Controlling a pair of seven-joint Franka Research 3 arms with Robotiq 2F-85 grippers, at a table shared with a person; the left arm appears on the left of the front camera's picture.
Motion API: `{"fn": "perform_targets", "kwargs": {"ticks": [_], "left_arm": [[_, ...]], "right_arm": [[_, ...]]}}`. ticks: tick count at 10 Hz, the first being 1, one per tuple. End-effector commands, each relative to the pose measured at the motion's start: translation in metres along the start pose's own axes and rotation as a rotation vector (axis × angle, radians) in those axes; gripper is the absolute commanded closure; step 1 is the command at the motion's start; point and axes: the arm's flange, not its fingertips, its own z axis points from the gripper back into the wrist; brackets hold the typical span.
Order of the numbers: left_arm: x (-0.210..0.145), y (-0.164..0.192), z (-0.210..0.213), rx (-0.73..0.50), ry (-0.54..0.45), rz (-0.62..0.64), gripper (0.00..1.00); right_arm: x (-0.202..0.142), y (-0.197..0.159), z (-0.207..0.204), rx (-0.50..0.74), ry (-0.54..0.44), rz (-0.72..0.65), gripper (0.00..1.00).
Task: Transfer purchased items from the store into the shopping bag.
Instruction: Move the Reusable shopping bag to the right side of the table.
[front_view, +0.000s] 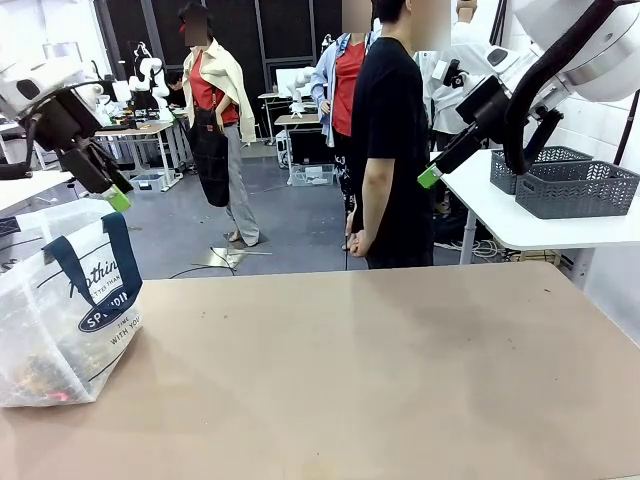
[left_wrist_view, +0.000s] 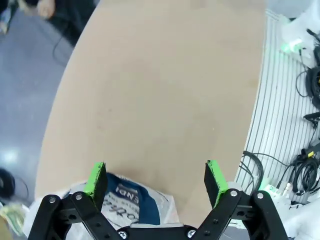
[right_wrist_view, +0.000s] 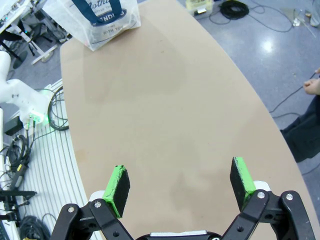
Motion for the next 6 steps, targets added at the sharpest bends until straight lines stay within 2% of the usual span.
{"fn": "perform_targets", "kwargs": {"ticks": [1, 3, 6], "left_arm": [[-0.0037, 0.0096, 0.005, -0.069, -0.098, -0.067, 0.0], [-0.002, 0.013, -0.0009, -0.055, -0.147, -0.165, 0.0], [0.0007, 0.0156, -0.004, -0.067, -0.173, -0.154, 0.0]], "right_arm": [[-0.0011, 0.0, -0.0014, 0.005, 0.002, 0.006, 0.0], [-0.0011, 0.0, -0.0014, 0.005, 0.002, 0.006, 0.0], [-0.0011, 0.0, -0.0014, 0.005, 0.002, 0.006, 0.0]]}}
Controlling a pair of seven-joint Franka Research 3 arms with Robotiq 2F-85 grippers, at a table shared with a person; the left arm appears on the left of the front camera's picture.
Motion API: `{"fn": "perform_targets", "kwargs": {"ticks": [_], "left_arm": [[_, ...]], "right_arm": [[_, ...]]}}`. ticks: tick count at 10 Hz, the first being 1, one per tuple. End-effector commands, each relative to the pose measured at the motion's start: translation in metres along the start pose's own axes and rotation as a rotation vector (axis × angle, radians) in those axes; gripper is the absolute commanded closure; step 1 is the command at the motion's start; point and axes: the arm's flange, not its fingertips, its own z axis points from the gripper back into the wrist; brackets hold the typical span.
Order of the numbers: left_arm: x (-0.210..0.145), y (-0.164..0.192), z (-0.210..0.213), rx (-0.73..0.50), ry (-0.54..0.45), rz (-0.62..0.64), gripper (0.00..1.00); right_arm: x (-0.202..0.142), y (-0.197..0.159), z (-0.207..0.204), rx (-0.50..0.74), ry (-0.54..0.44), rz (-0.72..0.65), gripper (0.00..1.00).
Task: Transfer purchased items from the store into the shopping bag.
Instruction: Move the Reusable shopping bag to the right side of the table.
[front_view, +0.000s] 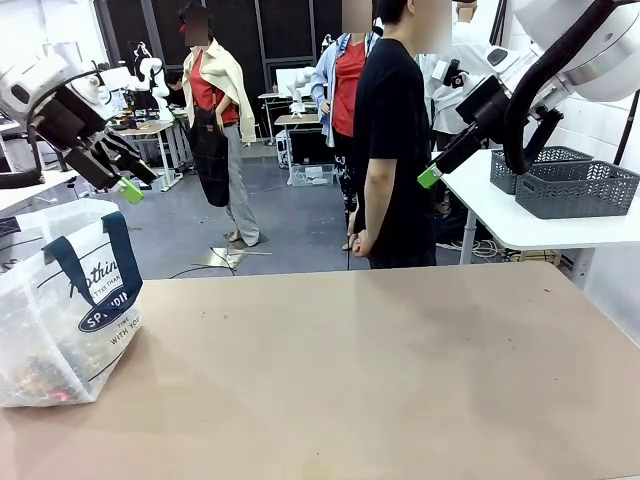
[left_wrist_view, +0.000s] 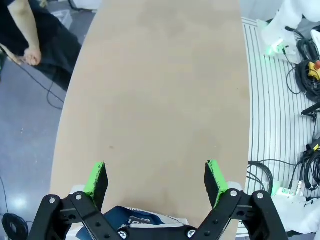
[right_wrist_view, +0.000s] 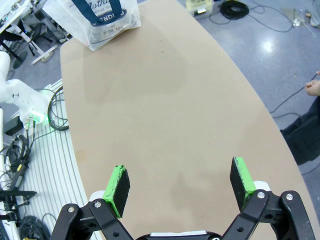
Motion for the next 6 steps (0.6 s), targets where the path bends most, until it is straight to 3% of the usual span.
{"fn": "perform_targets", "kwargs": {"ticks": [1, 6], "left_arm": [[-0.0018, 0.0045, 0.0079, 0.011, -0.017, 0.028, 0.0], [0.0, 0.0, 0.0, 0.0, 0.0, 0.0, 0.0]], "right_arm": [[-0.0011, 0.0, -0.0014, 0.005, 0.002, 0.006, 0.0], [-0.0011, 0.0, -0.0014, 0.005, 0.002, 0.006, 0.0]]}}
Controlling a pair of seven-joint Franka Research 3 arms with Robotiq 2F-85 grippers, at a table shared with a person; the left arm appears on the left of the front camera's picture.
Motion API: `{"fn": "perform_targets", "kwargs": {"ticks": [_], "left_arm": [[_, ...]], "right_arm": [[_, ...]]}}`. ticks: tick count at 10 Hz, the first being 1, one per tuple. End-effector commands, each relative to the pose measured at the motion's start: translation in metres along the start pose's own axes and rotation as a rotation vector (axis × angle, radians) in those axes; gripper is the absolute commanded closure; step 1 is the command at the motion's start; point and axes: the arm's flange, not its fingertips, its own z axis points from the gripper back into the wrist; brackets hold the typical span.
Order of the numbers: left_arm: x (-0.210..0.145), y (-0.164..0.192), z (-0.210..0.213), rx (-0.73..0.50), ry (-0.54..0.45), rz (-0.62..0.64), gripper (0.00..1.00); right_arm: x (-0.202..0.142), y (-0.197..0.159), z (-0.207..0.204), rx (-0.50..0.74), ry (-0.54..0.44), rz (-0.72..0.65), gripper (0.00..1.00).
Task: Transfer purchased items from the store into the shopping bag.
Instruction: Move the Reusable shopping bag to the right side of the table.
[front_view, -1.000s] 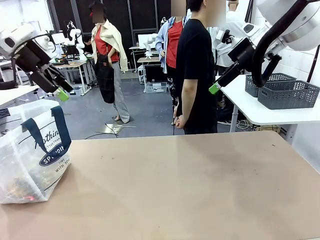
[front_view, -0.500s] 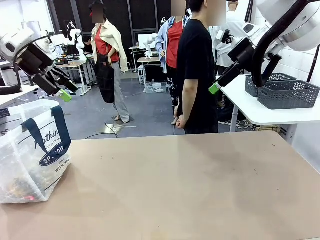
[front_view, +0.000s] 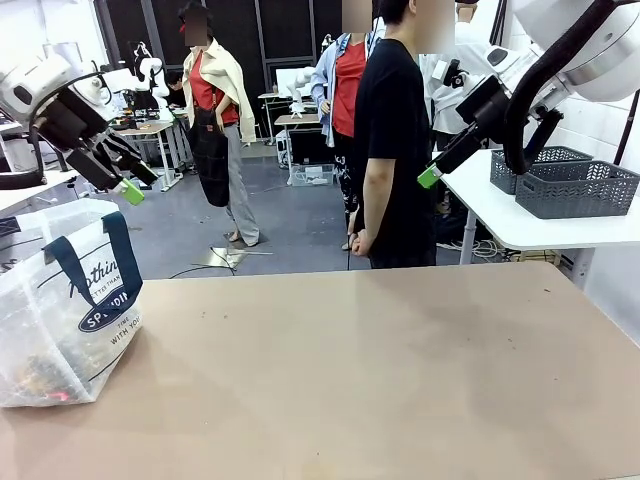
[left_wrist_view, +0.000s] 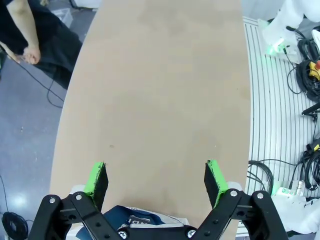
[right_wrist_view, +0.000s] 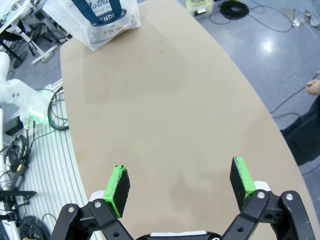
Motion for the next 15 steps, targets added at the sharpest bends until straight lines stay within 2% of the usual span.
{"fn": "perform_targets", "kwargs": {"ticks": [1, 15], "left_arm": [[-0.0009, -0.0001, 0.0014, -0.002, -0.008, -0.002, 0.0], [-0.0009, -0.0001, 0.0014, -0.002, -0.008, -0.002, 0.0]], "right_arm": [[-0.0011, 0.0, -0.0014, 0.005, 0.002, 0.006, 0.0], [-0.0011, 0.0, -0.0014, 0.005, 0.002, 0.006, 0.0]]}}
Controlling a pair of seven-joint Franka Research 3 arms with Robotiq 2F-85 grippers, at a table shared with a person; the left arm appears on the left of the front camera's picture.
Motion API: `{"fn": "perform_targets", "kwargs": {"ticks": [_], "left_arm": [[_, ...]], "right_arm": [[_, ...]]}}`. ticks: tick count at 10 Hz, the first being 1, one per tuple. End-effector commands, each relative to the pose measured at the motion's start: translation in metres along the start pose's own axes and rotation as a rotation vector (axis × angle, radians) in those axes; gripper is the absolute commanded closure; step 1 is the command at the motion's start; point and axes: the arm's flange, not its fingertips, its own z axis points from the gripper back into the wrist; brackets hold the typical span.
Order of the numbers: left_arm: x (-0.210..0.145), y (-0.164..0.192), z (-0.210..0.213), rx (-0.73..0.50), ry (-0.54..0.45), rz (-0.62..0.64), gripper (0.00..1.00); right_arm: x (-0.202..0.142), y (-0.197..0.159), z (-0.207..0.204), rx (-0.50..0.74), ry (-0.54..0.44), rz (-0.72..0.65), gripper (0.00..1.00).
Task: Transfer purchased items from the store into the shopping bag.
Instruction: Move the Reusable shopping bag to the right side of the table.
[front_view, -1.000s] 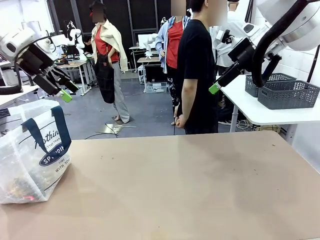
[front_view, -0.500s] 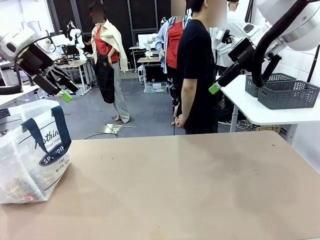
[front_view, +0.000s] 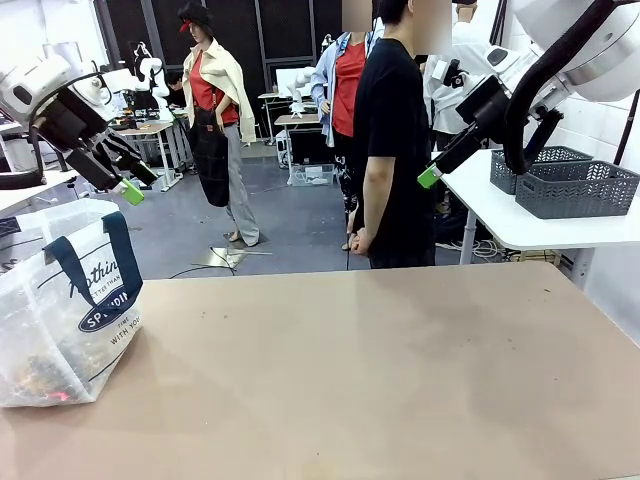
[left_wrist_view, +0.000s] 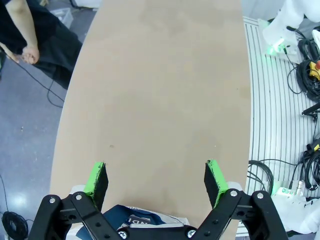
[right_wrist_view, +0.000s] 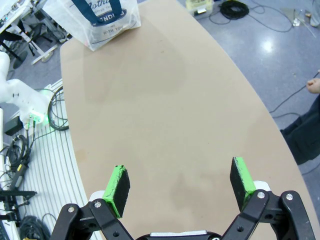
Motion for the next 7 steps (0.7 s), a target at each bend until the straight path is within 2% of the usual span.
{"fn": "perform_targets", "kwargs": {"ticks": [1, 7], "left_arm": [[-0.0004, -0.0002, 0.0011, -0.003, -0.009, -0.004, 0.0], [-0.0004, -0.0002, 0.0011, -0.003, -0.009, -0.004, 0.0]], "right_arm": [[-0.0011, 0.0, -0.0014, 0.005, 0.002, 0.006, 0.0], [-0.0011, 0.0, -0.0014, 0.005, 0.002, 0.006, 0.0]]}}
